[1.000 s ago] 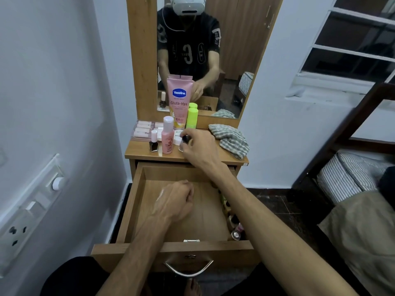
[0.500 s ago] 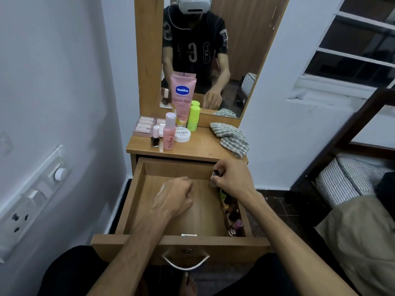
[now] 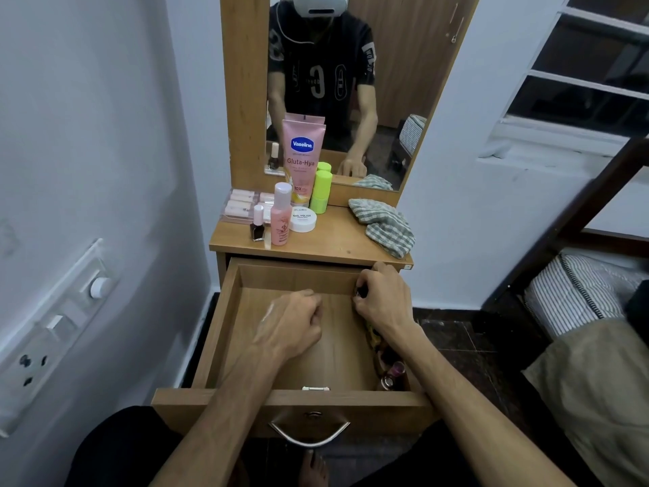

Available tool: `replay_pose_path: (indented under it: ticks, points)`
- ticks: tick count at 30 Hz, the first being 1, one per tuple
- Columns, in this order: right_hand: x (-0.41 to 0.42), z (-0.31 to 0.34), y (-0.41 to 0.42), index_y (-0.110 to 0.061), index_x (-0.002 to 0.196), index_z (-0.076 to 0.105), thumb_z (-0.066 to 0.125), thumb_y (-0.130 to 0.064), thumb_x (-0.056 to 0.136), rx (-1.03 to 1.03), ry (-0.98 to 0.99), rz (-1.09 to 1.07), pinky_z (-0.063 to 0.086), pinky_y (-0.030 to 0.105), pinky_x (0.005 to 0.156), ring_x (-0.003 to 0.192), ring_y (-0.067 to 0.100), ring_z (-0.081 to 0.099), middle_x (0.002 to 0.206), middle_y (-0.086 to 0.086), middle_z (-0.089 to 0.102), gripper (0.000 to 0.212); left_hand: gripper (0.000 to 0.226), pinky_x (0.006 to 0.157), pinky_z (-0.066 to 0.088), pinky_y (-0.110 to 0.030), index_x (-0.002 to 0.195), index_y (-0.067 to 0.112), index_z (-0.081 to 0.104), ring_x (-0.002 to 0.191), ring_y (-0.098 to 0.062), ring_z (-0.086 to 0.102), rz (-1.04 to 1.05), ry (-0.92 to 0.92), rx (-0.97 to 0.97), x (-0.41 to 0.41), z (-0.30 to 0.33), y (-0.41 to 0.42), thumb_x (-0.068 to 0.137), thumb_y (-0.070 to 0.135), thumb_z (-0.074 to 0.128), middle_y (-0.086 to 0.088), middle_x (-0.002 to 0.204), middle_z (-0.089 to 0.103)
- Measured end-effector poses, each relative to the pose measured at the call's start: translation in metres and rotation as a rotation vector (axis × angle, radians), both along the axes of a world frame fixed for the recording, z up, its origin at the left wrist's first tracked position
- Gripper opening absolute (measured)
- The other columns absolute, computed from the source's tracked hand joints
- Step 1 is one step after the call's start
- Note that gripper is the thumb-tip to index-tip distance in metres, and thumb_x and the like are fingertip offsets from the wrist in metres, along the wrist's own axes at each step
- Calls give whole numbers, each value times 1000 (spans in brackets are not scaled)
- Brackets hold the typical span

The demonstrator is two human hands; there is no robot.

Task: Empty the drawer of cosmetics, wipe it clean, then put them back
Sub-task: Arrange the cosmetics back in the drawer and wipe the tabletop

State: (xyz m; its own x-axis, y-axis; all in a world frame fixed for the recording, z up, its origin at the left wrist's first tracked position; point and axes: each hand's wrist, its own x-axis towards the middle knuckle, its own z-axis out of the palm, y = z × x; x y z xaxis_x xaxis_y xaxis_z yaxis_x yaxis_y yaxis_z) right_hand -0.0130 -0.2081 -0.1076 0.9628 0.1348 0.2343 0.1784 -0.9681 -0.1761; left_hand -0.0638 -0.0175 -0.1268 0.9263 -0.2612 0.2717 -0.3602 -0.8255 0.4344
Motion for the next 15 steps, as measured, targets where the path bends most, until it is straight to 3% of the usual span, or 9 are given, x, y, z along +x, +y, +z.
replay_pose_path:
  ticks: [10, 15]
  points:
    - [-5, 1, -3, -21, 99, 70, 78, -21, 77, 20, -24, 28, 39, 29, 70, 99, 18, 51, 103, -4, 55, 23, 16, 76, 56, -36, 87, 15, 68, 82, -16, 62, -3, 10, -9, 1, -2, 1, 85, 11, 53, 3, 92, 64]
    - [-12, 11, -4, -22, 96, 72, 79, -22, 76, 83, -64, 53, 46, 30, 69, 94, 15, 52, 98, -6, 54, 21, 15, 73, 54, -33, 85, 17, 66, 81, -17, 61, 5, -1, -11, 1, -2, 0, 84, 12, 52, 3, 90, 63]
